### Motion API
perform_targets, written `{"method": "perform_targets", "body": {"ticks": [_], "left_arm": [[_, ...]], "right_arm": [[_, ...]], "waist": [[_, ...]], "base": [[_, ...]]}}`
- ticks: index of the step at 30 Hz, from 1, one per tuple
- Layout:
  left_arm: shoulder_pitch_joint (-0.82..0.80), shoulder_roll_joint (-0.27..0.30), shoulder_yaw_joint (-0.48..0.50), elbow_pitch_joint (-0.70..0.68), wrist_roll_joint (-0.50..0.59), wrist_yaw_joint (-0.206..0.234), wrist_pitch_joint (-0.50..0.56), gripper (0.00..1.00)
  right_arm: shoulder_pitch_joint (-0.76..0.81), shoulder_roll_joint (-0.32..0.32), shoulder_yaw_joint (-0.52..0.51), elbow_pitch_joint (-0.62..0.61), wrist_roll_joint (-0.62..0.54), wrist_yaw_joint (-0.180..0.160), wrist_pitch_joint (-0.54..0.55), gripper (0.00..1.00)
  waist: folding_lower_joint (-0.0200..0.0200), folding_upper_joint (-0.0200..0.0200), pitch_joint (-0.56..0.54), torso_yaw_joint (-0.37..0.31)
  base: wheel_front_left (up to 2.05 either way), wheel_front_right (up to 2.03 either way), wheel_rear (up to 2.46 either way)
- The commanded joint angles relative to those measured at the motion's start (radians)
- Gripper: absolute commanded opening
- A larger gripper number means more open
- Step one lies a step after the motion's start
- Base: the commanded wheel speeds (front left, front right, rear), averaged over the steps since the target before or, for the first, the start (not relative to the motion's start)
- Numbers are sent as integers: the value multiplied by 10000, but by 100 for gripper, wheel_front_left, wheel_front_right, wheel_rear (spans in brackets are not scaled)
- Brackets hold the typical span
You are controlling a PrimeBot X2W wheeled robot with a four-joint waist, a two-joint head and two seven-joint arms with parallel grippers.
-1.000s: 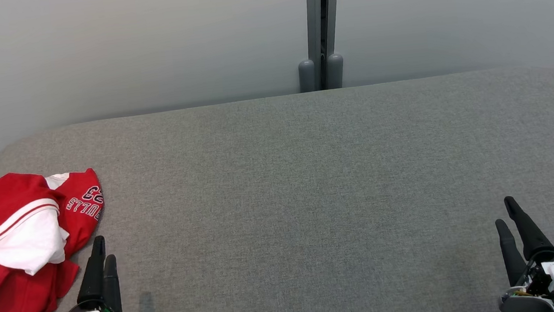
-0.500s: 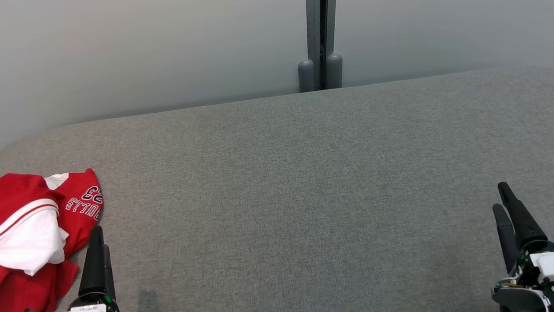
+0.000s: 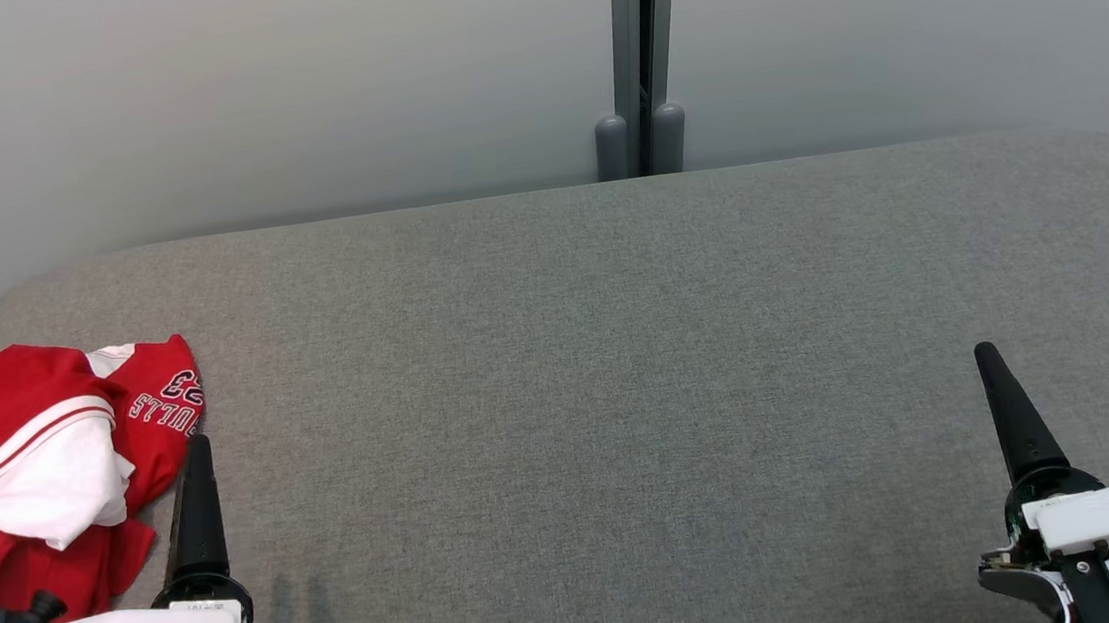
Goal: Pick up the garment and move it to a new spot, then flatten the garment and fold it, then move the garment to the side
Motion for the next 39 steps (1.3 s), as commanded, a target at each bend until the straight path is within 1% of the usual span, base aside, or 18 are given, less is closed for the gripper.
{"method": "perform_targets", "body": {"ticks": [1,3,7,8,15,18,21,23,39], "left_arm": [[-89,89,-23,-232,671,-38,-128,100],[-76,92,-27,-281,1221,-28,-198,100],[-73,95,-70,-441,2306,154,-341,100],[-73,95,-70,-441,2306,154,-341,100],[26,102,-266,-544,3902,409,-575,100],[47,106,-341,-526,4471,554,-672,100],[47,109,-381,-514,4803,748,-764,100],[57,110,-418,-505,5014,787,-817,100],[97,124,-527,-604,6623,912,-1266,100]], "right_arm": [[-273,-204,107,-176,-810,10,-156,100],[-291,-211,171,-161,-1371,11,-229,100],[-315,-178,186,-187,-2340,12,-372,100],[-315,-178,186,-187,-2340,12,-372,100],[-342,-169,242,-307,-4303,13,-602,100],[-340,-163,379,-318,-4876,13,-699,100],[-332,-149,457,-335,-5305,14,-799,100],[-333,-145,486,-330,-5565,15,-854,100],[-452,-89,562,-134,-7306,18,-1302,100]], "waist": [[0,0,15,3],[0,0,26,10],[0,0,48,24],[0,0,48,24],[0,0,51,8],[0,0,49,2],[0,0,54,2],[0,0,65,2],[0,0,108,12]], "base": [[0,0,0],[0,0,0],[0,0,0],[0,0,0],[0,0,0],[0,0,0],[0,0,0],[0,0,0],[0,0,0]]}}
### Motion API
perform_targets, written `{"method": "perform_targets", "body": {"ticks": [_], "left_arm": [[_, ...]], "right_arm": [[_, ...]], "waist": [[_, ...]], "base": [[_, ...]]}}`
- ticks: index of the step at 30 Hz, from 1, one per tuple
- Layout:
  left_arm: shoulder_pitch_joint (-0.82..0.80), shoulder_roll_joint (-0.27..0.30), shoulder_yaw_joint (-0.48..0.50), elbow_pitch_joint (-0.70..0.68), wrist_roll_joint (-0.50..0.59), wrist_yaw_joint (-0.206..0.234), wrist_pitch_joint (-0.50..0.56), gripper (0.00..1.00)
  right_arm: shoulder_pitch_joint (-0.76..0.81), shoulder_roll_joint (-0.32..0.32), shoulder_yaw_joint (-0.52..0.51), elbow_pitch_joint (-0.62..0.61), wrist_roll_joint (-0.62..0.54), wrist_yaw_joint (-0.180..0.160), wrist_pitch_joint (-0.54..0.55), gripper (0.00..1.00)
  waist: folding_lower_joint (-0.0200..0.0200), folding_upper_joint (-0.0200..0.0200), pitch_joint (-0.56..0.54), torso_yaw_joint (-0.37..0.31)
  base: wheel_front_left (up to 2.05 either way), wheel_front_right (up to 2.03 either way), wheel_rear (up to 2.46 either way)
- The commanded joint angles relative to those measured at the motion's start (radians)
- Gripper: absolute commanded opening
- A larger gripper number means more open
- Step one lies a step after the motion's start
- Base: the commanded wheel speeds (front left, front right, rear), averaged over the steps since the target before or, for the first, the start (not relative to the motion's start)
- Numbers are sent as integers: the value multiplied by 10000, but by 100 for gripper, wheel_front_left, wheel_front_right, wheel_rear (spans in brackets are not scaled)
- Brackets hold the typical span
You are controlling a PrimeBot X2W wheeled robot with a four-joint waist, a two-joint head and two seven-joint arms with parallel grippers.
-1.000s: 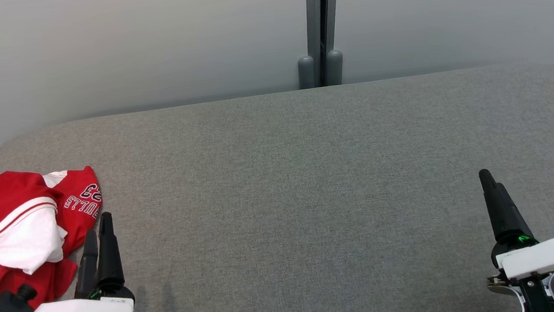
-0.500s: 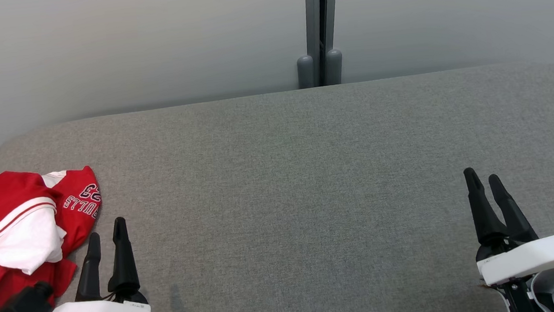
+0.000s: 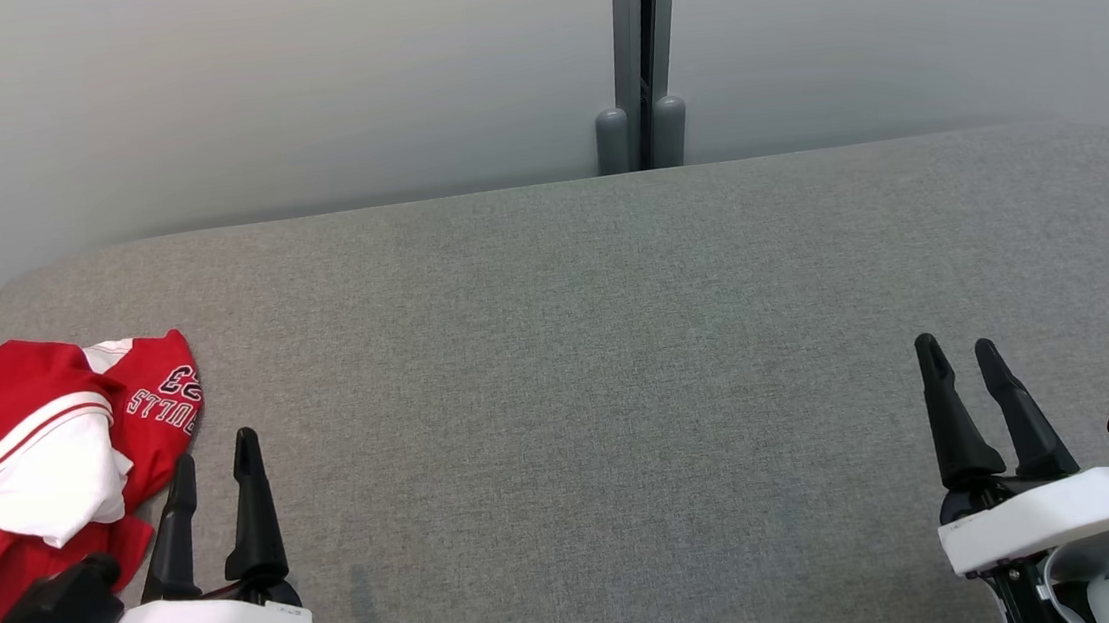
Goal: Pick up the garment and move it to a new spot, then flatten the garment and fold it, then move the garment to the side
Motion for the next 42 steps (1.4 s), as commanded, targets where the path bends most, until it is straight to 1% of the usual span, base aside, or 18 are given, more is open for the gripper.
{"method": "perform_targets", "body": {"ticks": [1,9,42], "left_arm": [[-62,64,5,-114,300,47,-105,100],[-43,71,-29,-150,1030,72,-315,100],[54,91,-243,-306,3433,250,-987,100]], "right_arm": [[-210,-30,-1,-80,-279,16,-135,100],[-249,11,38,-128,-1053,18,-354,100],[-346,55,236,26,-3380,23,-1028,100]], "waist": [[0,0,0,-7],[0,0,24,-29],[0,0,119,-30]], "base": [[0,0,0],[0,0,0],[0,0,0]]}}
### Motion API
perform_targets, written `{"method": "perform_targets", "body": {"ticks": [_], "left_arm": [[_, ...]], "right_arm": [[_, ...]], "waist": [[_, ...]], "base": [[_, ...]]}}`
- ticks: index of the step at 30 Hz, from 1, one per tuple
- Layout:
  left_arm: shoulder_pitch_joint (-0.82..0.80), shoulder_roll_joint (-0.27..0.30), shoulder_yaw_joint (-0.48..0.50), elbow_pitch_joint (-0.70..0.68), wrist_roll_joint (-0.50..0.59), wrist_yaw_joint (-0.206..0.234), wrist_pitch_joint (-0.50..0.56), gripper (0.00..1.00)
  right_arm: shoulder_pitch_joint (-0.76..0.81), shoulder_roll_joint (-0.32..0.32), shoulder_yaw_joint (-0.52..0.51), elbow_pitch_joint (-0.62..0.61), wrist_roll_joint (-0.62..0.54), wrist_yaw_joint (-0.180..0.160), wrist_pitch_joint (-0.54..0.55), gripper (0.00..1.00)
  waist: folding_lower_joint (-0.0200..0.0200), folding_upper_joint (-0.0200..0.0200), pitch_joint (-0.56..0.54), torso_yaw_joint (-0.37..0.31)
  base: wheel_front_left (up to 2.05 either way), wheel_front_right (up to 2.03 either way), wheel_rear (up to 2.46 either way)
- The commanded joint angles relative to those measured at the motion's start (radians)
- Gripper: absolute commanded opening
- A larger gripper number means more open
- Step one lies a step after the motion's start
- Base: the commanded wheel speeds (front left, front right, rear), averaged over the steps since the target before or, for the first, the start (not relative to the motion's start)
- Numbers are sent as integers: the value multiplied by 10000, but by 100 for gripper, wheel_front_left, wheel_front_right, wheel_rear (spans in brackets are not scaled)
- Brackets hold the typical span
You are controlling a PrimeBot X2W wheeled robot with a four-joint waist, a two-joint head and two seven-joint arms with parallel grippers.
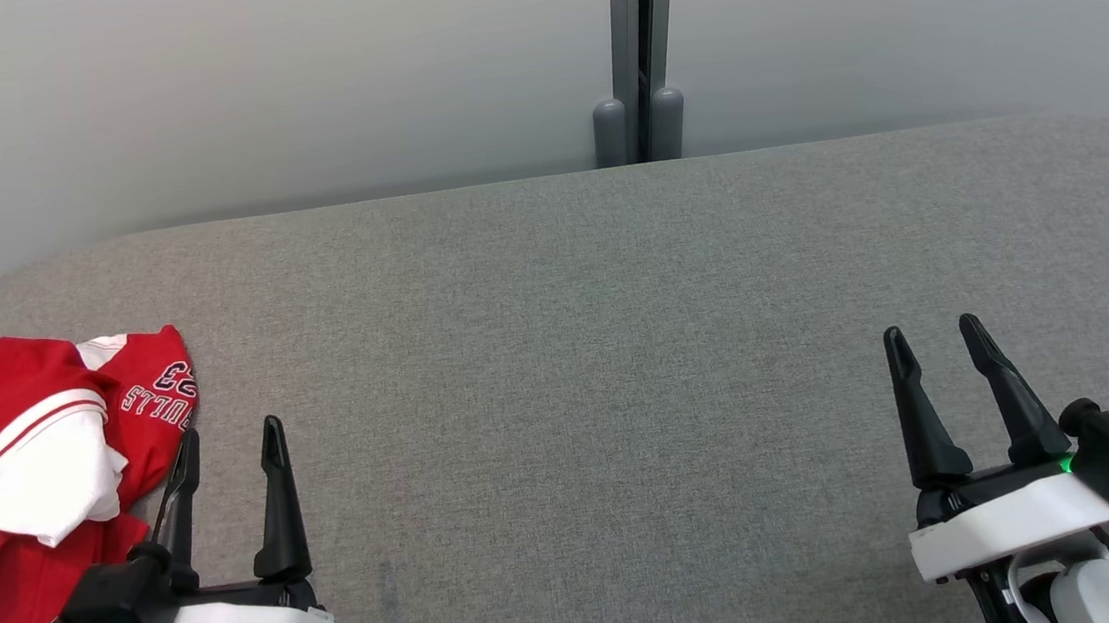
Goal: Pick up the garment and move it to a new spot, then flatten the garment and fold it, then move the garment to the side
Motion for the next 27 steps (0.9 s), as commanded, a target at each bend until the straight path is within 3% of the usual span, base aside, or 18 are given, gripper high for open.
{"method": "perform_targets", "body": {"ticks": [1,11,27], "left_arm": [[41,54,3,-54,174,29,-74,100],[33,59,-36,-96,849,67,-247,100],[-46,57,-88,22,746,15,-220,100]], "right_arm": [[-131,-31,20,-14,-198,20,-130,100],[-169,-33,67,47,-815,22,-309,100],[-242,-63,100,220,-692,20,-276,100]], "waist": [[0,-1,7,-2],[0,-1,69,-15],[0,-1,68,9]], "base": [[0,0,0],[0,0,0],[0,0,0]]}}
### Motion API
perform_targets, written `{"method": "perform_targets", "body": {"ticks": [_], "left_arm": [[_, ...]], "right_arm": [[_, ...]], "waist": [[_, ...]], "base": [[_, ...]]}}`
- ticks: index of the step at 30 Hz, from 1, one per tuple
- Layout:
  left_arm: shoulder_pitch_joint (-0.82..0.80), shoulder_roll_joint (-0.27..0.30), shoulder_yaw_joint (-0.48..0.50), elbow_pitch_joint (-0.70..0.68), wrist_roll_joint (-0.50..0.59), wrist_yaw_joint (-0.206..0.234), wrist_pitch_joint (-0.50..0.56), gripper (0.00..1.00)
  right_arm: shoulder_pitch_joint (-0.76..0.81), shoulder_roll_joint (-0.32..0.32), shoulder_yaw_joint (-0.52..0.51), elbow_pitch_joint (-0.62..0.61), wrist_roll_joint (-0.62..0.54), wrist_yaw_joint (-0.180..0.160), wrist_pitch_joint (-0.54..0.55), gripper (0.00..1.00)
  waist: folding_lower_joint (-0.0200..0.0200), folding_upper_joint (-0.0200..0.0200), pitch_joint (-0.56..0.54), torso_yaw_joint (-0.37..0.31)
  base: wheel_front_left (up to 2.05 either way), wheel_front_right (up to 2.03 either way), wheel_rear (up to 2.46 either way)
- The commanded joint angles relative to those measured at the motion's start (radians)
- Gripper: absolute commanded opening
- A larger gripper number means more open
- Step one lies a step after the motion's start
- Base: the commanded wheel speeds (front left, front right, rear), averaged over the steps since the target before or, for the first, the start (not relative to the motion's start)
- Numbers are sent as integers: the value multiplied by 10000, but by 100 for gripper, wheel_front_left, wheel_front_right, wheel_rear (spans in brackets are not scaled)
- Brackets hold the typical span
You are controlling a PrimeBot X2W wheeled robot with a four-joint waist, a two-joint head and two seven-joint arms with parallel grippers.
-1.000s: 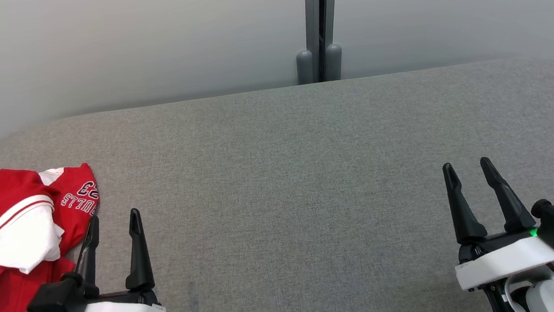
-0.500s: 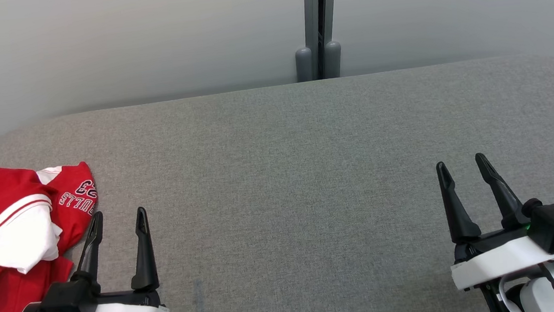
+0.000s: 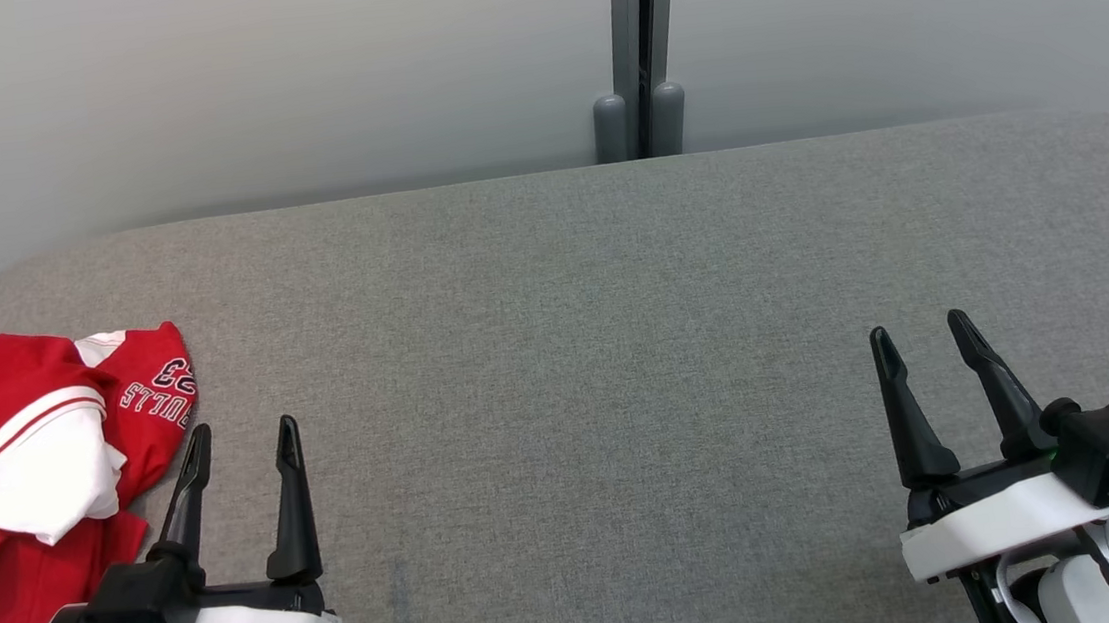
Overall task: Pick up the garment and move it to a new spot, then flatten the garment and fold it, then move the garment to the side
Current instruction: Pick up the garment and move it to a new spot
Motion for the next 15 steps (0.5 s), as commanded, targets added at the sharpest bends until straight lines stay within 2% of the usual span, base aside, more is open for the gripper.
{"method": "perform_targets", "body": {"ticks": [1,8,15], "left_arm": [[-55,46,8,25,-28,12,-3,100],[-103,49,71,71,-76,27,-5,100],[-124,43,344,245,-145,53,-3,100]], "right_arm": [[-96,-62,-22,29,22,18,-50,100],[-35,-75,68,-3,90,18,-50,100],[67,-93,219,16,260,18,-49,100]], "waist": [[0,0,3,10],[0,0,1,170],[0,0,-34,902]], "base": [[0,0,0],[0,0,0],[0,0,0]]}}
